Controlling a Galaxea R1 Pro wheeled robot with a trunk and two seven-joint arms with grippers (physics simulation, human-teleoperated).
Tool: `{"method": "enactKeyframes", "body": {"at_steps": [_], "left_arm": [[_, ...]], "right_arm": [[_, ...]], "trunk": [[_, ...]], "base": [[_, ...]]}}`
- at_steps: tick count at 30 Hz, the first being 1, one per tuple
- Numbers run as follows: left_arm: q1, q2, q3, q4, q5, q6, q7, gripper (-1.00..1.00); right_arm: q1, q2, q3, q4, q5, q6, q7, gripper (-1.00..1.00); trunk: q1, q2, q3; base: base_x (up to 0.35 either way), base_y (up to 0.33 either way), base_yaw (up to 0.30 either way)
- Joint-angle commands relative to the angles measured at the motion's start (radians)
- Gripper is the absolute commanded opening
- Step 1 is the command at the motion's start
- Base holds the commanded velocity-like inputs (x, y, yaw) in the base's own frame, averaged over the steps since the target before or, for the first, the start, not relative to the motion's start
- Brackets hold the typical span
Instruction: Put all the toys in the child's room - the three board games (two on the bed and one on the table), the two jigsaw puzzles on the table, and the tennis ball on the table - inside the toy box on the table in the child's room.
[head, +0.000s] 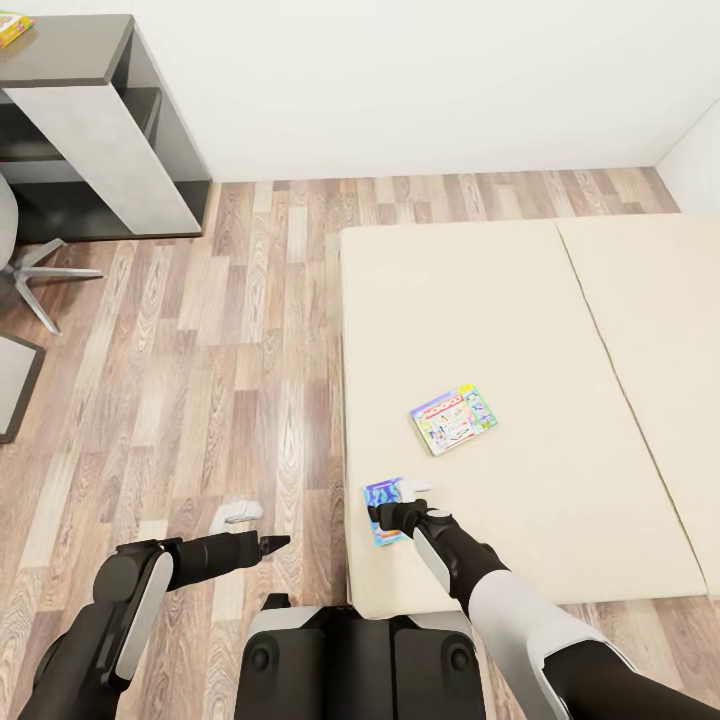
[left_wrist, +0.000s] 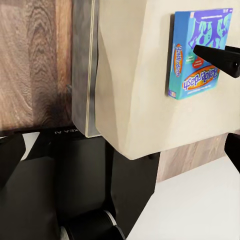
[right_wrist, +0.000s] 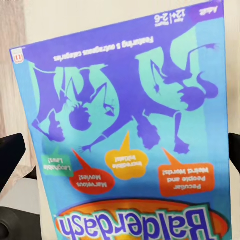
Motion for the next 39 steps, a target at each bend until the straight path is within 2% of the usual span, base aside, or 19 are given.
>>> {"method": "enactKeyframes", "body": {"at_steps": [1, 39], "left_arm": [[0.0, 0.0, 0.001, -0.001, 0.005, 0.007, 0.0, 1.0], [0.0, 0.0, 0.001, 0.0, 0.005, 0.007, 0.0, 1.0]], "right_arm": [[0.0, 0.0, 0.003, -0.001, -0.01, 0.003, -0.001, 1.0], [0.0, 0.0, 0.003, -0.001, -0.01, 0.0, -0.001, 1.0]], "trunk": [[0.001, -0.002, -0.001], [0.001, -0.002, -0.001]], "base": [[0.0, 0.0, 0.0], [-0.006, 0.019, 0.0]]}}
